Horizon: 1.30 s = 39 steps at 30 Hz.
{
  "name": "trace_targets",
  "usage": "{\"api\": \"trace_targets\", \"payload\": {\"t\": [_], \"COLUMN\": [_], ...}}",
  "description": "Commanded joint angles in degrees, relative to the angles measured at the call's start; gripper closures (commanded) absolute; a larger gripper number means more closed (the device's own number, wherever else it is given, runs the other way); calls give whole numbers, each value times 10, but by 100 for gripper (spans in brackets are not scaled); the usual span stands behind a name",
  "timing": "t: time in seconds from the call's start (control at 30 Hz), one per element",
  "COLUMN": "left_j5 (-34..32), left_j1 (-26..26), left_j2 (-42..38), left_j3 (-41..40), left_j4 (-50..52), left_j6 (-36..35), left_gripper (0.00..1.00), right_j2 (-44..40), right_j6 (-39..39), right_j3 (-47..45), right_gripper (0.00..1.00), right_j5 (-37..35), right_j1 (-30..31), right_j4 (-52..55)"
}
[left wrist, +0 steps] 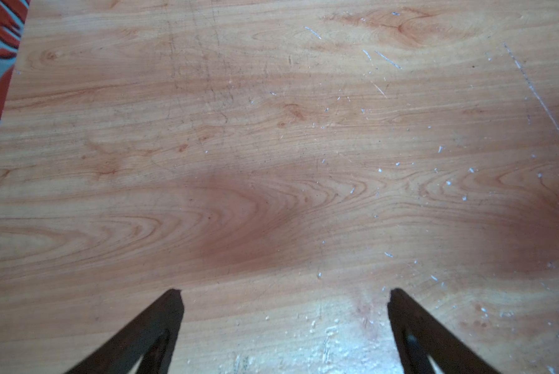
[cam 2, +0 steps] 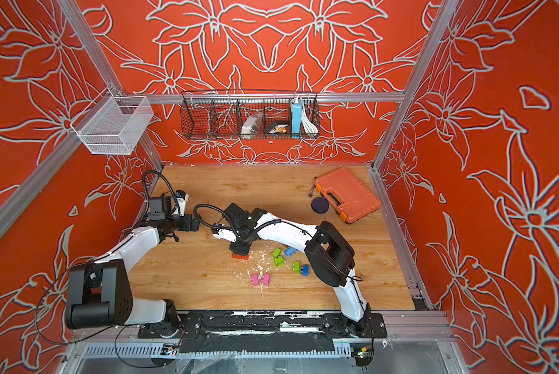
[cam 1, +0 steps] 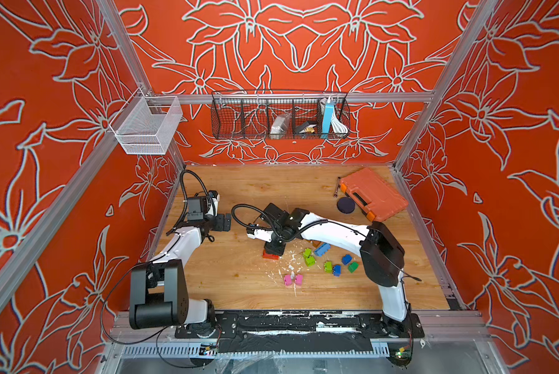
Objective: Assemble the letter h with lego
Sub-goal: Assemble the lego brick with the lego brick.
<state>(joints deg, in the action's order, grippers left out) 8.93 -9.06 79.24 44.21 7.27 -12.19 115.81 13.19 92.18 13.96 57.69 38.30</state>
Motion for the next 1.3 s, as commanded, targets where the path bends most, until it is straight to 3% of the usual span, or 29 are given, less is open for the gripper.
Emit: {"api": "trace_targets", "payload": {"t": [0.0, 0.5, 0.77, 0.97, 1.27], "left_j5": [8, 10, 11, 14, 17], "left_j1": [-4, -6, -6, -9, -10], "left_j2": [-8, -11, -9, -11, -3], "left_j3": [2, 0, 2, 1, 8], "left_j4": [6, 5, 6, 7, 11], "left_j6": [-2, 1, 1, 2, 4], "left_gripper": [1, 1, 1, 1, 1], "right_j2": [18, 55, 79, 111, 128], "right_j6": [25, 76, 88, 97, 81], "right_j3": [16, 51, 63, 88, 57], "right_gripper": [83, 83, 84, 84, 85], "right_j5": [13, 1, 33, 9, -3], "right_j1": [4, 11, 12, 17, 26], "right_j4": [9, 48, 80, 125, 115]}}
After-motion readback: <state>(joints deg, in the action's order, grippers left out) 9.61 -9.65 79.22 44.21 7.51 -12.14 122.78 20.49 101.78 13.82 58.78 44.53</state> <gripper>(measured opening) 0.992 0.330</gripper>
